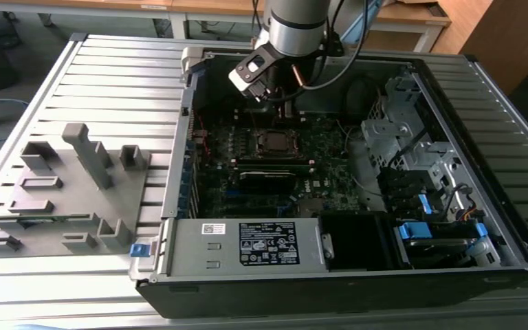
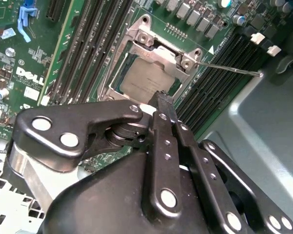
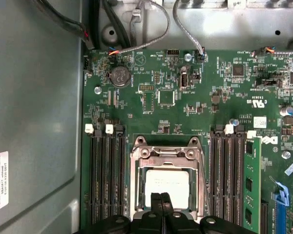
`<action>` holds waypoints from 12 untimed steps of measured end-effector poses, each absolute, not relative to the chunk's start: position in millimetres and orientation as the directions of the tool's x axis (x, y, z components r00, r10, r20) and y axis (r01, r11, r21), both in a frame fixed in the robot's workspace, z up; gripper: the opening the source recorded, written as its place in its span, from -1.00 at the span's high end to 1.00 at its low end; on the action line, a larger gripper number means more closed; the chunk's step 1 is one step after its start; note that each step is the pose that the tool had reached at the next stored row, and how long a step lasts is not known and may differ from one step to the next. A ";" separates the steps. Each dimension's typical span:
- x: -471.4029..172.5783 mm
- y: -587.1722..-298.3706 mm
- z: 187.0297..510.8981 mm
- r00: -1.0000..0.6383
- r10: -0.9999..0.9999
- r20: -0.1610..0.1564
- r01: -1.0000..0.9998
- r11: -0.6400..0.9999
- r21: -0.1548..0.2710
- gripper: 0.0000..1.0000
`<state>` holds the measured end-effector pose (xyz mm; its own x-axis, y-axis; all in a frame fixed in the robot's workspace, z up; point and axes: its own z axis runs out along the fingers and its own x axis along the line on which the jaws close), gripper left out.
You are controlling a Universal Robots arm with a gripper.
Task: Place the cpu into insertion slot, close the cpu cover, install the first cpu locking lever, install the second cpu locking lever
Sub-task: 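Close the cpu cover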
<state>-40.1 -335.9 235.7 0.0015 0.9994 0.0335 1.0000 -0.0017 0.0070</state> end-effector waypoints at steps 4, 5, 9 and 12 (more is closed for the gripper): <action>-40.3 -336.4 235.7 0.002 0.999 0.033 1.000 -0.002 0.007 0.80; -40.2 -337.0 235.7 0.002 0.999 0.033 1.000 -0.002 0.007 0.80; -40.2 -338.7 235.7 0.002 0.999 0.033 1.000 -0.002 0.007 0.80; -40.2 -339.1 235.7 0.002 0.999 0.033 1.000 -0.002 0.007 0.80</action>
